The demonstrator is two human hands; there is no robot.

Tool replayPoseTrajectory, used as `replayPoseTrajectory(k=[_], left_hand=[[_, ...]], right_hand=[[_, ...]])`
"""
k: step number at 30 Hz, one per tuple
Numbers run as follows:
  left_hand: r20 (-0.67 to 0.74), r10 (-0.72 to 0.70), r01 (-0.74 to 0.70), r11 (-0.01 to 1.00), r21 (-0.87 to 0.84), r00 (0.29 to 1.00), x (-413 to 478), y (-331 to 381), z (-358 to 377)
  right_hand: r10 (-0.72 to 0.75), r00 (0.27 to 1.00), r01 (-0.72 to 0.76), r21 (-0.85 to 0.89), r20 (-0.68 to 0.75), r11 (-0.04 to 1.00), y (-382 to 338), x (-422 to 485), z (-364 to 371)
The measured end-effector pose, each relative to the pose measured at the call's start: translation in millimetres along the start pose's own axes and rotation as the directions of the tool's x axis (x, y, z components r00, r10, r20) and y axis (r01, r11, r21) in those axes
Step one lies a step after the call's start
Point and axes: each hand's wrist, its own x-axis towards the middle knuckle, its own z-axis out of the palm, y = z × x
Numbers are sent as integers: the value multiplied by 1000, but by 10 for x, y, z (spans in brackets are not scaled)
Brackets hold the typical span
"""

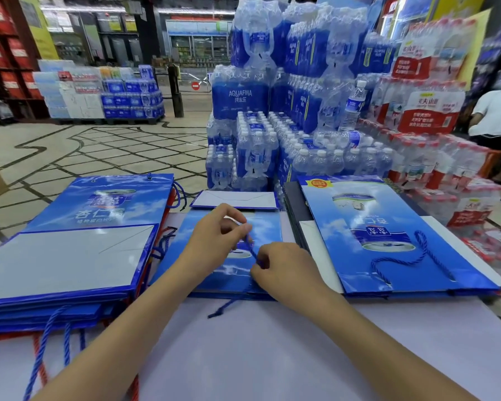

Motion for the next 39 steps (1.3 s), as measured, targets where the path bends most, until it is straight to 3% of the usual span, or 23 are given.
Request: replayPoseTrajectory(k=[2,4,7,9,10,11,14,15,17,30,32,35,39], left_hand=[[-154,-1,14,996,84,988,18,-105,-44],[-241,1,77,946,316,971,12,-211,-107],[-170,-11,143,597,789,985,-57,-309,-123],[-143,-11,134,428,894,990,-95,-258,-117],[-101,35,78,411,908,994,-91,-251,-117],[-19,93,-23,436,900,996,-86,-250,-129],[299,137,-300,730,614,945,-133,-216,-145],[397,128,-344,768,539,909,-169,-203,-121],[485,126,-407,740,535,866,-202,-202,-68],[233,-71,-130,659,741,970,-176,-229,-226],[214,-62,-131,619,774,975,-196,-198,-214],[299,19,-256,571,780,954,-213,-182,-197],[405,87,-330,743,582,910,-263,-146,-70]], right_hand=[[38,999,-38,1,8,999,62,19,-49],[50,999,-50,0,15,999,127,33,-93],[43,998,-44,23,34,999,197,45,-137],[38,999,-39,29,28,999,213,58,-143],[37,999,-38,28,23,999,217,64,-141],[37,999,-37,32,20,999,221,65,-134],[43,999,-43,51,16,998,222,87,-101],[43,999,-44,58,17,997,226,92,-94],[32,999,-33,58,27,998,229,91,-94],[-55,992,57,-12,111,998,256,48,-160],[-78,990,83,-38,119,996,270,47,-165],[-85,991,90,-45,99,995,271,52,-146],[-79,995,82,-39,62,996,277,53,-129]])
